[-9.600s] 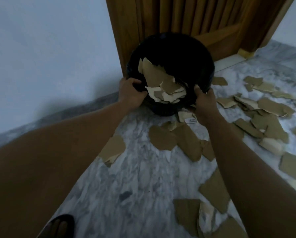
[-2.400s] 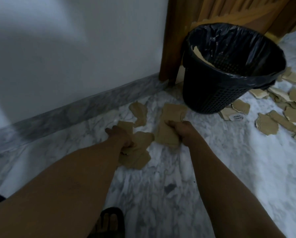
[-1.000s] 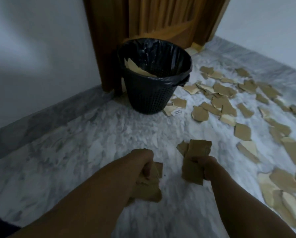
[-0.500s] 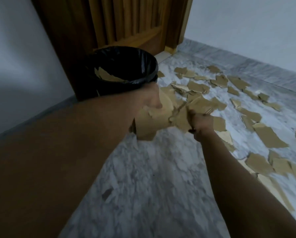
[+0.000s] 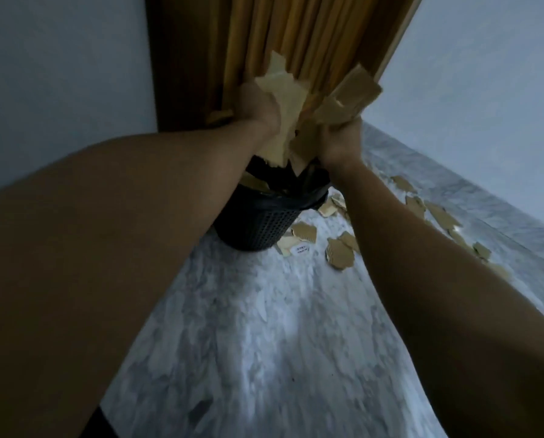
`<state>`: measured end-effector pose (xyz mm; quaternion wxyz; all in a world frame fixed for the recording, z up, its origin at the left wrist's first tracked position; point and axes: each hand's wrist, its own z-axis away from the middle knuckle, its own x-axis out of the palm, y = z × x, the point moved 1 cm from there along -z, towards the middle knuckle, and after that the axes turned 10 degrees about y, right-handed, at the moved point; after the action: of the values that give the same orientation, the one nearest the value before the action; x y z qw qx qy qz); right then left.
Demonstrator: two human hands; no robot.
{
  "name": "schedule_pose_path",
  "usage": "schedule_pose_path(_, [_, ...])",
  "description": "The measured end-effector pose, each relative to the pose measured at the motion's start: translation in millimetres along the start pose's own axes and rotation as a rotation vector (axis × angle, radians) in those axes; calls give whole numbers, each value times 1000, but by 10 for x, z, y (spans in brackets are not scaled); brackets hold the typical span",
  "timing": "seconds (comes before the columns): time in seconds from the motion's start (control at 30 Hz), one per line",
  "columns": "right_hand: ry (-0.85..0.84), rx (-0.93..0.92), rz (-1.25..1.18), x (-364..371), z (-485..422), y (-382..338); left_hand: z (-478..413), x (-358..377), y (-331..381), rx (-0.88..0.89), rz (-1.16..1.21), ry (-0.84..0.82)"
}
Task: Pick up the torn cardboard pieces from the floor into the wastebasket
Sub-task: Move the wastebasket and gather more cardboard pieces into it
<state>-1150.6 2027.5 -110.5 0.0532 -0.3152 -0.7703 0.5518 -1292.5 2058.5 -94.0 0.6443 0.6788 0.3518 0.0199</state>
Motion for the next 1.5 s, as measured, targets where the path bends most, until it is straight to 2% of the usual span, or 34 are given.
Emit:
schedule_pose_path(0.07, [-217,56,173,174,66,48,-26,85,-164,-16,-148,-202])
schedule_pose_path(0.1, [-269,116,282,217,107,95,-43,153,-277,-16,-250,-272])
schedule_pose_path(0.13, [-254,184,393,252,115,161,-29,156,-370,-16,-361,-323])
schedule_pose_path(0.2, [-170,278,450,244,142,296,-101,106,-563,-5,-509,-338])
schedule_pose_path(0.37, [-15,412,577,215,102,643,-141,112,-941,-36,-595,-269])
schedule_pose_path(0.43, [-15,576,509,204,143,792,-123,107,-986,3,-601,-279])
schedule_pose_path(0.5, [-150,796,301,230,258,854,-182,36,-988,1,-563,-261])
schedule_pose_path(0.53, [-227,836,221,240,319,821,-221,13,-1003,5,-557,-266])
schedule_pose_path(0.67, [-255,774,4,198,186,688,-287,-92,-934,90,-488,-234])
schedule_pose_path(0.77, [-324,717,-90,-46,-77,286,-218,-155,-560,123,-267,-133])
schedule_pose_path(0.87, [-323,629,-94,-405,-496,-14,-76,-84,-121,152,-33,-55])
schedule_pose_path(1.0, [-256,578,-172,-836,-1225,80,102,302,315,61,315,36])
schedule_pose_path(1.07, [-153,564,-244,-988,-1524,294,177,628,503,-77,445,-58])
schedule_pose_path(1.17, [29,590,-397,-1261,-1800,719,279,1139,834,-231,417,-237])
schedule_pose_path(1.23, [132,605,-447,-1392,-1918,984,275,1426,1097,-222,340,-254])
schedule_pose_path(1.37, [233,557,-562,-1357,-2185,1496,252,1962,1485,-162,235,-237])
schedule_pose_path(1.5, [337,551,-703,-1167,-2254,1854,-4,2583,1372,-166,229,-229])
